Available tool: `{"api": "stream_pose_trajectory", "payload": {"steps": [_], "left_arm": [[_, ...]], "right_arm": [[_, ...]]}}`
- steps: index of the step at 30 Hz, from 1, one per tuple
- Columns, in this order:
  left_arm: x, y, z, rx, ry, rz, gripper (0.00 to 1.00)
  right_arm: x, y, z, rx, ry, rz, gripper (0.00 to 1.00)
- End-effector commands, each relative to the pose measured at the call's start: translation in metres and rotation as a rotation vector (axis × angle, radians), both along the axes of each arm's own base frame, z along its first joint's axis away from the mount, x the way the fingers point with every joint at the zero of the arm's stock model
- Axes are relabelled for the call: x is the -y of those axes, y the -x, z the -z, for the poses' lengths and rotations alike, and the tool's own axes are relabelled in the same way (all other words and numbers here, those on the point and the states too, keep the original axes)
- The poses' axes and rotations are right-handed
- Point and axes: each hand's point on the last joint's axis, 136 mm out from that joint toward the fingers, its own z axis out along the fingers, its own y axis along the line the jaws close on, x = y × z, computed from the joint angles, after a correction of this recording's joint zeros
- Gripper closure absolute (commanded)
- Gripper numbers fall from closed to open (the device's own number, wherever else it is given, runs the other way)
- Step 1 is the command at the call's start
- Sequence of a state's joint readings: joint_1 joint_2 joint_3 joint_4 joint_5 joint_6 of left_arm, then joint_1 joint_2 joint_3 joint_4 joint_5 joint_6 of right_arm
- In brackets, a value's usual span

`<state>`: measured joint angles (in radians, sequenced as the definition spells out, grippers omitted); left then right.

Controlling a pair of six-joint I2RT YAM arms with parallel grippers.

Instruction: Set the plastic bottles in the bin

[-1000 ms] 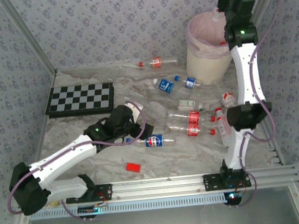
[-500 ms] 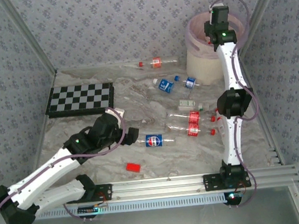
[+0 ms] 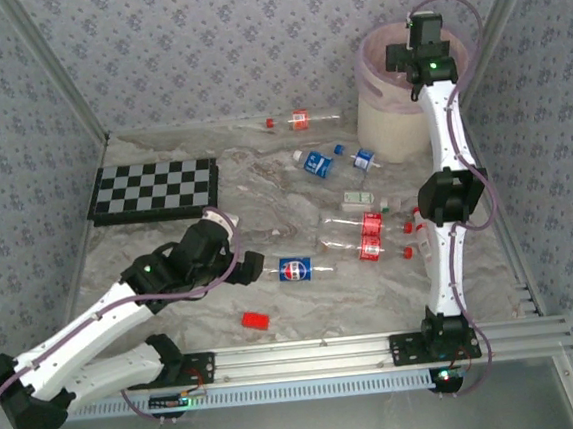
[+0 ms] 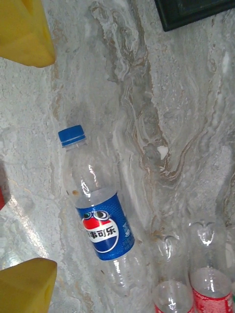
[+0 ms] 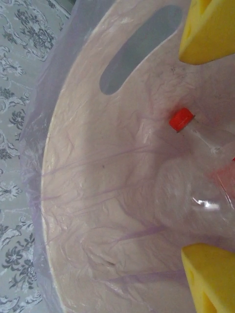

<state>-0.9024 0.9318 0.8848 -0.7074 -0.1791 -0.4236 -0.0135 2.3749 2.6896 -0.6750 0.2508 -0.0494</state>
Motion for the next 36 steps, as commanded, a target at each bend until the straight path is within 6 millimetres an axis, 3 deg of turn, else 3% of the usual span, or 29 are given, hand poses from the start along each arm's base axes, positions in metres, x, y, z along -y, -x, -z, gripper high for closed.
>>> {"api": "stream_pose_trajectory", "payload": {"steps": [1,6,9,14,22,29,36], "left_arm": [[0.012,0.008,0.006,-0.008,-0.054,0.107,0.00],[0.027,-0.002,0.032,0.042,-0.275,0.294,0.00],[0.043,-0.010,0.046,0.078,-0.377,0.446,0.00],[0.065,0.003,0.062,0.097,-0.417,0.742,0.00],[0.060,0.009,0.076,-0.043,-0.437,0.890,0.00],[0.054,0.014,0.097,-0.207,-0.506,0.948,0.03],[0.062,-0.001,0.121,-0.242,-0.543,0.976,0.00]], "right_arm": [[0.010,0.034,-0.083,0.140,0.005,0.032,0.01],[0.009,0.074,-0.146,0.246,-0.002,0.047,0.00],[0.003,0.105,-0.165,0.240,-0.011,0.052,0.00],[-0.032,0.157,-0.158,0.170,-0.099,-0.035,0.00],[-0.088,0.242,-0.147,0.175,-0.244,-0.246,0.00],[-0.120,0.282,-0.125,0.114,-0.380,-0.454,0.00],[-0.152,0.319,-0.124,0.119,-0.468,-0.712,0.00]]}}
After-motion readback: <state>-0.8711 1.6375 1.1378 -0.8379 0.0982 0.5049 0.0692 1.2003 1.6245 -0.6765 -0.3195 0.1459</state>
